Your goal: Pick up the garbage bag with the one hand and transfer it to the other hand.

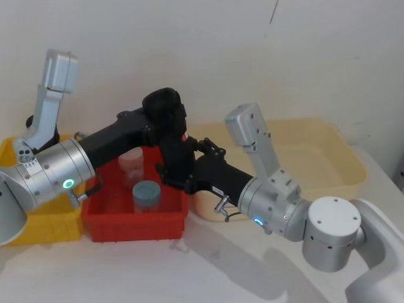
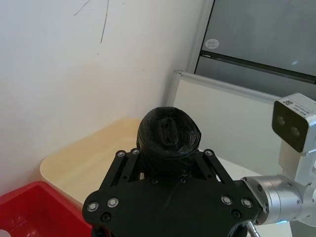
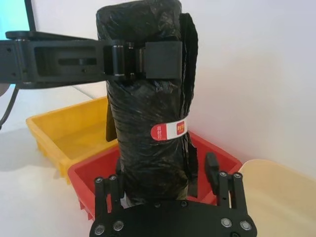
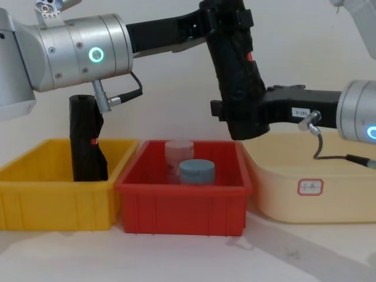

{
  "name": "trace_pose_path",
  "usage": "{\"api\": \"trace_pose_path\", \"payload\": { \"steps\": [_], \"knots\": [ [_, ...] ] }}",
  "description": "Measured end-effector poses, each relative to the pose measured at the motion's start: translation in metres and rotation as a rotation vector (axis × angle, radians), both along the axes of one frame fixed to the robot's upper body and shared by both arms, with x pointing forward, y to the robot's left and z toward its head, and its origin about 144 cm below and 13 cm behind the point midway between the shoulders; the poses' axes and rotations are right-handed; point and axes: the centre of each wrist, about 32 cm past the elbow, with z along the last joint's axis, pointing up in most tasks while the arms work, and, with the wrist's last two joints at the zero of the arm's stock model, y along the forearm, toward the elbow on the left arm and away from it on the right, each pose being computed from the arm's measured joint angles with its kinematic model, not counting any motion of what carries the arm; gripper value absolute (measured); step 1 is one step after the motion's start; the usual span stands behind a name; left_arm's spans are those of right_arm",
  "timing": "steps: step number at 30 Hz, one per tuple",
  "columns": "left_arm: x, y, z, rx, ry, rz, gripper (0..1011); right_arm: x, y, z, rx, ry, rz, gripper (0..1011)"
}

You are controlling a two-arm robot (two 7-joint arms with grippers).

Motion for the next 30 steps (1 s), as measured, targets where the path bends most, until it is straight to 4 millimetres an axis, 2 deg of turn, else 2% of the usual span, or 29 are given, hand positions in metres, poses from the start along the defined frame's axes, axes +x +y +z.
{"api": "trace_pose_path", "payload": {
  "steps": [2, 6, 8, 12, 13, 15, 25, 30],
  "knots": [
    [-0.0001, -0.0002, -0.0002, 0.001, 0.001, -0.001, 354, 0.0004, 0.0005, 0.0002, 0.0, 0.0, 0.0, 929],
    [-0.0003, -0.0007, -0.0005, 0.004, 0.002, -0.002, 355, 0.0015, 0.0017, 0.0003, 0.0, 0.001, -0.001, 795],
    [-0.0004, -0.0008, -0.0005, 0.005, 0.003, -0.002, 355, 0.0019, 0.0021, 0.0005, 0.001, 0.001, -0.001, 766],
    [-0.0005, -0.001, -0.0006, 0.006, 0.004, -0.003, 355, 0.0023, 0.0025, 0.0005, 0.001, 0.002, -0.002, 646],
    [-0.0006, -0.0011, -0.0006, 0.006, 0.004, -0.003, 355, 0.0026, 0.0027, 0.0006, 0.0, 0.002, -0.002, 589],
    [-0.0006, -0.0012, -0.0006, 0.006, 0.004, -0.003, 355, 0.0027, 0.0029, 0.0007, 0.001, 0.002, -0.002, 562],
    [-0.0008, -0.0014, -0.001, 0.008, 0.005, -0.004, 354, 0.0032, 0.0036, 0.0007, 0.0, 0.003, -0.003, 560],
    [-0.0008, -0.0015, -0.0011, 0.01, 0.007, -0.005, 472, 0.0032, 0.004, 0.001, 0.003, 0.002, -0.007, 560]
  ]
}}
